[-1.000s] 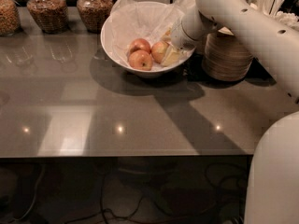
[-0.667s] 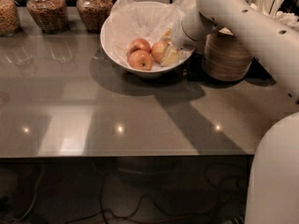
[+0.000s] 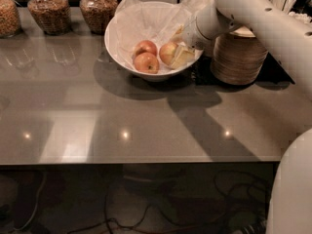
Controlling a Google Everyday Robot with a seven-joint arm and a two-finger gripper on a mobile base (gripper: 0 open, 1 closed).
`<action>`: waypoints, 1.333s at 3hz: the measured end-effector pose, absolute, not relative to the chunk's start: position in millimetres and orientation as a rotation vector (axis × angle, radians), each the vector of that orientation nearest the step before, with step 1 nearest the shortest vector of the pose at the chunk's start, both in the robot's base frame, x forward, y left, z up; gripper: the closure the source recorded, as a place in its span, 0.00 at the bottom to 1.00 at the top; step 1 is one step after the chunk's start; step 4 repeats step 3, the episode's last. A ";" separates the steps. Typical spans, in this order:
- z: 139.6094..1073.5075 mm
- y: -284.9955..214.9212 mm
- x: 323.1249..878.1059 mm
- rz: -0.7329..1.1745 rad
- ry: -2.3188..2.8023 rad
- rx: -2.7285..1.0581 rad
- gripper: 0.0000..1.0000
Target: Pick apple from white bowl
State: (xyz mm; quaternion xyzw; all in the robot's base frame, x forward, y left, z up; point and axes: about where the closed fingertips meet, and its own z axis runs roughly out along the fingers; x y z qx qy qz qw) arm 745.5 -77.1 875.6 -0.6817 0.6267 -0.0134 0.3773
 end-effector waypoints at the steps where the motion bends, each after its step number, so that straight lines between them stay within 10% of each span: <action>1: 904.6 -79.9 740.5 -0.033 1.559 -1.708 1.00; 4: 955.0 -87.5 721.5 -0.027 1.484 -1.671 1.00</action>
Offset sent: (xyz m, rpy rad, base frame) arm -0.0328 -0.0196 0.1056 0.1139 -0.1267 0.0337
